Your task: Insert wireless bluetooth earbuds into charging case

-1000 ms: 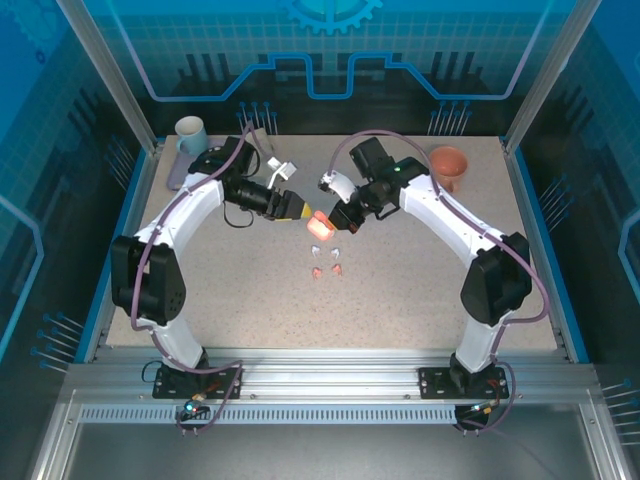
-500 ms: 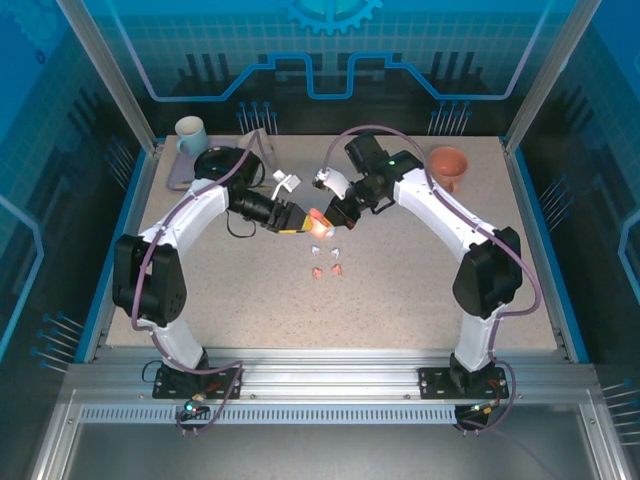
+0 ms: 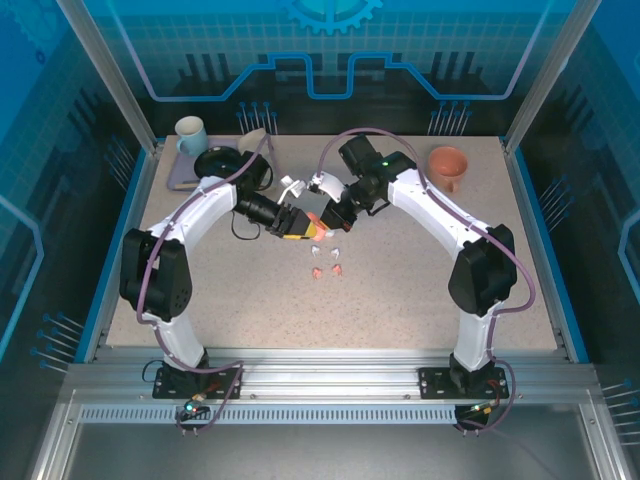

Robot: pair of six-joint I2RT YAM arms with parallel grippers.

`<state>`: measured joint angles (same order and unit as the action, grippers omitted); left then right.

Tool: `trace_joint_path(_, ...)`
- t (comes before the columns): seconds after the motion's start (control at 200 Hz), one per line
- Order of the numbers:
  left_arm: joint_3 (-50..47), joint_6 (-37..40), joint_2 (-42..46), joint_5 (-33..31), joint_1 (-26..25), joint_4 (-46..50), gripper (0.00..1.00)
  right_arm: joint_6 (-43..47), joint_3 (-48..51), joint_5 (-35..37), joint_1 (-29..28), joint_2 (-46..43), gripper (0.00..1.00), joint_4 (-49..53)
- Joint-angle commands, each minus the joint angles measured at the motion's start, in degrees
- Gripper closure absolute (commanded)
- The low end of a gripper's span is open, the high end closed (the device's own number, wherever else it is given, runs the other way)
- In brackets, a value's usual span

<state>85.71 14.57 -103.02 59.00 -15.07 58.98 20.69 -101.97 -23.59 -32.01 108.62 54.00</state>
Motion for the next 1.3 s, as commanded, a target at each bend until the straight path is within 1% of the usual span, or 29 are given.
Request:
trace_joint_path(0.0,2.17,2.42,-0.86,2.17,-0.22,2.23,0.55,1.11,-1.31,-0.75,-1.45,-0.35,1.00,2.16)
trace_joint_path(0.34,3.85,2.75,-2.60,2.74,-0.23,2.54,0.62,1.20,-0.18,0.72,-1.65,-1.10,1.00,2.16)
trace_joint_path(0.525,3.26,3.17,-2.48,3.14,-0.22,3.03,0.63,1.02,0.05,1.39,-1.24,-0.88,1.00,1.84)
trace_joint_path(0.84,3.20,3.32,-2.45,3.66,-0.22,3.07,0.76,0.06,-0.38,1.62,-0.99,-0.86,1.00,0.87)
trace_joint_path(0.925,3.23,3.28,-2.38,3.66,-0.22,3.03,0.80,-1.46,-0.37,3.15,-0.88,-1.58,1.00,0.16)
trace_joint_path(0.97,3.01,3.20,-2.15,3.66,-0.22,2.73,0.83,-2.74,-0.28,4.16,-0.50,-2.32,0.89,-0.49)
trace_joint_path(1.05,1.96,1.88,-0.93,3.58,-0.22,0.58,0.87,-5.31,-0.27,4.50,1.05,-4.33,0.74,-1.00)
trace_joint_path(1.106,0.63,0.33,0.37,3.41,-0.14,-1.87,0.93,-7.42,-0.05,4.29,2.29,-6.22,0.64,-1.09)
trace_joint_path(1.161,-1.13,-1.81,2.05,2.85,-0.14,-5.03,1.00,-9.61,0.89,4.88,3.31,-8.59,0.58,-1.30)
trace_joint_path(1.241,-4.03,-6.00,5.30,0.19,-0.22,-10.57,1.00,-13.06,3.10,6.97,4.43,-12.36,0.52,-1.53)
trace_joint_path(1.296,-6.87,-9.21,7.93,-1.74,-0.21,-15.15,1.00,-16.06,4.94,10.20,4.63,-14.70,0.48,-2.18)
